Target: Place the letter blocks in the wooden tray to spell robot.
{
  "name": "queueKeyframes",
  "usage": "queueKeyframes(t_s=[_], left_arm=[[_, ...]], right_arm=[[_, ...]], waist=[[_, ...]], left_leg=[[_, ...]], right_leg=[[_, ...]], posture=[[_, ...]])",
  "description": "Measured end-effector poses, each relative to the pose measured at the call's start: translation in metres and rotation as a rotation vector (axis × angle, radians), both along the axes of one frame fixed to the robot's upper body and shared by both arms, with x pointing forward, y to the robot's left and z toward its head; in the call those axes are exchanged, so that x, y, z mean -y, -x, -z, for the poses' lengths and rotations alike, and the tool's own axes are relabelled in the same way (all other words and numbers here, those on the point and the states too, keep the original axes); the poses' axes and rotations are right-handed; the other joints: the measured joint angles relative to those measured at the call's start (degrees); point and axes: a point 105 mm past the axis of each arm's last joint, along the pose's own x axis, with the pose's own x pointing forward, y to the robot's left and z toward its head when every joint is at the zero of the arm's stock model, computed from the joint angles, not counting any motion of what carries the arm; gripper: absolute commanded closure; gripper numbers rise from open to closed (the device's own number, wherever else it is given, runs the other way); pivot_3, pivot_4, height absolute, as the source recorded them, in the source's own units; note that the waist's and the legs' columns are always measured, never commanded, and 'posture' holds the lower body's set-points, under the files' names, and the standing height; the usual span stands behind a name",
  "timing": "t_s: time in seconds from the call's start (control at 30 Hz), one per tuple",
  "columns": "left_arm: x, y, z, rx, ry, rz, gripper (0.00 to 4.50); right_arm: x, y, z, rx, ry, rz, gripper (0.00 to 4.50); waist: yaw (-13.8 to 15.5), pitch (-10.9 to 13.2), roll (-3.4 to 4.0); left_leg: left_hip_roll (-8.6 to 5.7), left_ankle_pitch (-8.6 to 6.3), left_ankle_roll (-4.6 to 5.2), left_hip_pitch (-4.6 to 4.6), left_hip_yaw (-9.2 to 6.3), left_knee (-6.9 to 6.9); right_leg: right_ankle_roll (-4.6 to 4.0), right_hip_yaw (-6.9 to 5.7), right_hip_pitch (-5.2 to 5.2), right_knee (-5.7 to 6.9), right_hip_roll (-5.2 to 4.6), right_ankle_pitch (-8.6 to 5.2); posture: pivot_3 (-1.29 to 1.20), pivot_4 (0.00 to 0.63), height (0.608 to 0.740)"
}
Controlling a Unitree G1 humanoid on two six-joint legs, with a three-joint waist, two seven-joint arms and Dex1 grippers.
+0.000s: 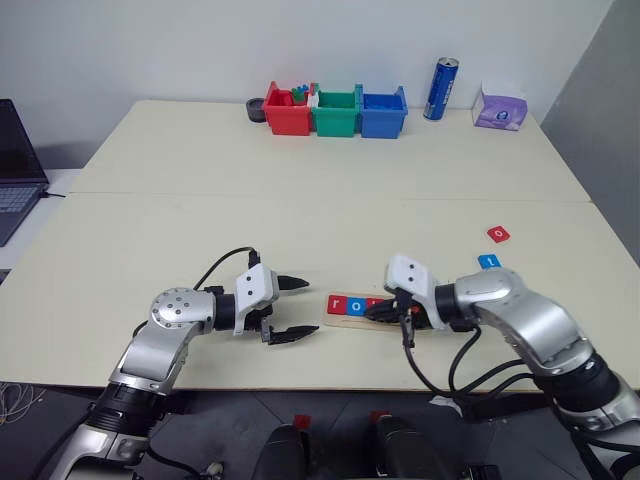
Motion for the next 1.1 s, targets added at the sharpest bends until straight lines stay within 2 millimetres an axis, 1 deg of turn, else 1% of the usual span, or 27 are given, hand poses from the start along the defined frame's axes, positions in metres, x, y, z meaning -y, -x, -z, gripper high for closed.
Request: queueKeyframes(t_s=[0.13,0.17,0.2,0.23,0.33,0.47,0.53,0.7,0.77,0.83,0.97,1.1], left_arm=[[0.000,-0.001,-0.002,-0.007,0.017,-0.017,0.00],[0.000,-0.001,-0.002,-0.008,0.021,-0.020,0.00],[0.000,-0.001,-0.002,-0.009,0.024,-0.022,0.00],[0.001,-0.002,-0.003,-0.010,0.027,-0.025,0.00],[0.002,-0.002,-0.002,-0.015,0.033,-0.032,0.00],[0.004,-0.004,-0.004,-0.009,0.041,-0.029,0.00],[0.006,-0.005,-0.006,-0.002,0.048,-0.027,0.00],[0.017,-0.012,-0.016,0.005,0.105,-0.028,0.00],[0.018,-0.013,-0.018,0.014,0.106,-0.028,0.00],[0.019,-0.013,-0.019,0.012,0.107,-0.027,0.00],[0.019,-0.012,-0.020,0.010,0.107,-0.025,0.00],[0.021,-0.011,-0.023,0.015,0.104,-0.018,0.00]], right_arm=[[0.026,-0.019,-0.028,0.078,-0.094,0.167,2.14],[0.035,-0.027,-0.035,0.100,-0.121,0.230,1.74],[0.042,-0.032,-0.037,0.110,-0.132,0.271,1.43],[0.053,-0.039,-0.040,0.122,-0.147,0.336,1.02],[0.082,-0.058,-0.042,0.143,-0.175,0.489,0.04],[0.121,-0.081,-0.046,0.193,-0.167,0.650,0.04],[0.133,-0.089,-0.048,0.219,-0.161,0.701,0.04],[0.171,-0.123,-0.053,0.268,-0.152,0.881,0.04],[0.183,-0.135,-0.047,0.253,-0.129,0.925,0.04],[0.195,-0.142,-0.035,0.223,-0.093,0.962,0.04],[0.209,-0.151,-0.014,0.136,-0.059,1.021,0.04],[0.217,-0.152,-0.005,0.101,-0.044,1.053,0.04]], waist=[[0.01,0.00,0.00],[0.00,0.00,0.00],[0.01,0.00,0.00],[0.00,0.00,0.00],[-0.01,0.00,0.00],[-0.02,0.00,0.00],[-0.03,0.00,0.00],[-0.11,0.00,0.00],[-0.18,0.00,0.00],[-0.16,0.01,0.01],[-0.24,0.05,0.07],[-0.24,0.06,0.06]], left_leg=[[0.00,0.00,0.00,0.00,0.04,0.00],[0.00,0.00,0.00,0.00,0.06,0.00],[-0.01,0.00,0.00,0.00,0.07,-0.01],[-0.01,0.00,0.00,0.00,0.09,-0.01],[-0.02,0.00,0.00,0.00,0.13,-0.02],[-0.03,0.00,0.00,0.01,0.17,-0.03],[-0.04,0.00,0.00,0.01,0.17,-0.03],[-0.06,0.00,0.00,0.03,0.24,-0.03],[-0.08,0.00,0.00,0.05,0.28,-0.06],[-0.07,0.00,0.01,0.05,0.27,-0.10],[-0.05,0.00,0.01,0.04,0.38,-0.11],[-0.05,0.00,0.01,0.02,0.37,-0.12]], right_leg=[[0.00,0.01,0.00,0.01,0.00,0.00],[0.00,0.01,0.00,0.01,0.01,0.00],[-0.01,0.02,0.00,0.00,0.00,0.01],[-0.02,0.02,0.00,0.00,0.00,0.02],[-0.04,0.05,0.00,0.00,0.00,0.03],[-0.06,0.08,0.00,0.00,0.01,0.03],[-0.06,0.09,0.00,0.00,0.02,0.04],[-0.08,0.15,-0.01,0.00,0.01,0.05],[-0.09,0.17,-0.01,-0.01,0.02,0.06],[-0.09,0.21,-0.01,-0.02,0.02,0.06],[-0.10,0.30,-0.06,-0.01,0.01,0.06],[-0.10,0.36,-0.06,-0.02,-0.02,0.06]], posture=[[0.00,0.150,0.740],[0.00,0.150,0.740],[0.00,0.150,0.740],[0.00,0.150,0.740],[0.00,0.150,0.740],[0.00,0.150,0.740],[0.00,0.150,0.740],[0.00,0.150,0.740],[0.00,0.150,0.740],[0.00,0.150,0.740],[0.00,0.150,0.740],[0.00,0.150,0.740]])
